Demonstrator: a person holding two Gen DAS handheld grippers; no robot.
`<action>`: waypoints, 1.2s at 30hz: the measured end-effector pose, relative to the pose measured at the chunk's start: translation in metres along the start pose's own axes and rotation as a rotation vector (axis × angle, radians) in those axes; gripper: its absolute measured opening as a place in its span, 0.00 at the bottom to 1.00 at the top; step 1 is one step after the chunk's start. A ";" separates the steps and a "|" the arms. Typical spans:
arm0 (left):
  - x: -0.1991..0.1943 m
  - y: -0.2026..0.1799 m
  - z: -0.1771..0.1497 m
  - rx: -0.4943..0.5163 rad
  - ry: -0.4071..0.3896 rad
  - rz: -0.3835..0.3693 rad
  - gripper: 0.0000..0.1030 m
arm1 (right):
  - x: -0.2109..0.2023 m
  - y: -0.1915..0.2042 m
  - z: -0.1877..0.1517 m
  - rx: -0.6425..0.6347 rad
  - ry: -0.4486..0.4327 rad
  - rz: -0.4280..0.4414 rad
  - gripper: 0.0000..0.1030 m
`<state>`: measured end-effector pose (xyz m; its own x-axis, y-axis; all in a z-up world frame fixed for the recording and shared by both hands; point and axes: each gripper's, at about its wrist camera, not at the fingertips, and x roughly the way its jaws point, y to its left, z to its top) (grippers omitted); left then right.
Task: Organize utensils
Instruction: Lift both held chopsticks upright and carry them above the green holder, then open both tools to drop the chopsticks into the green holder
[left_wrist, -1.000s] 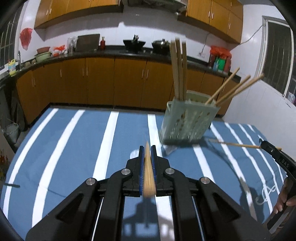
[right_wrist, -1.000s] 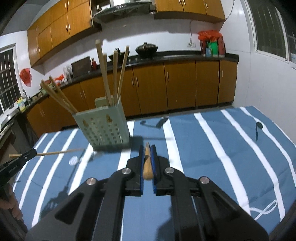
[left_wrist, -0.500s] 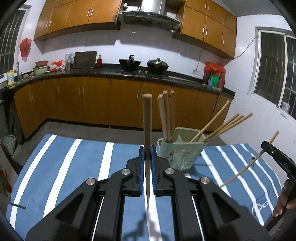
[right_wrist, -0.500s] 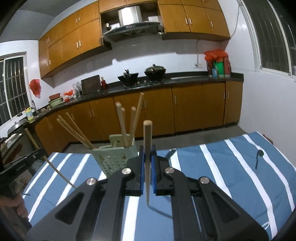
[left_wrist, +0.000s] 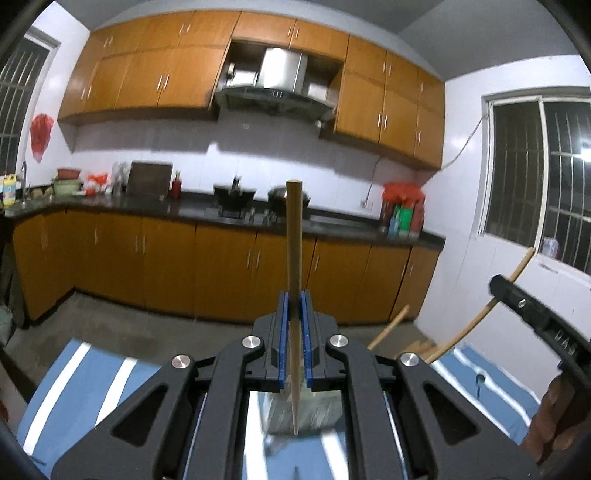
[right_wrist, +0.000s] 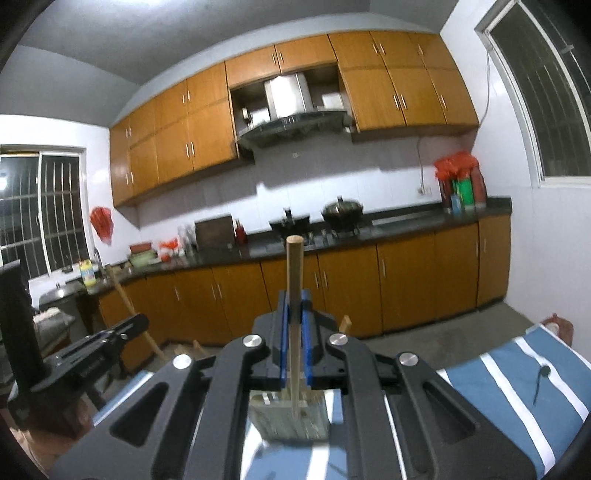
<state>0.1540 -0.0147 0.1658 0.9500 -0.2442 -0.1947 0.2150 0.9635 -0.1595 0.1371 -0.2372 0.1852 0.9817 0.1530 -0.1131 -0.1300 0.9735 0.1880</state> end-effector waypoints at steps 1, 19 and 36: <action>0.003 -0.003 0.005 0.000 -0.025 0.002 0.07 | 0.003 0.002 0.003 -0.003 -0.015 0.001 0.08; 0.070 0.004 -0.021 -0.041 -0.060 0.053 0.07 | 0.086 -0.001 -0.024 -0.016 0.053 -0.034 0.08; 0.032 0.026 -0.003 -0.061 -0.064 0.105 0.54 | 0.053 -0.008 -0.024 -0.014 0.022 -0.062 0.38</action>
<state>0.1898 0.0026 0.1527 0.9794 -0.1334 -0.1513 0.1017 0.9744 -0.2005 0.1869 -0.2327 0.1542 0.9847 0.0955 -0.1456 -0.0707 0.9835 0.1666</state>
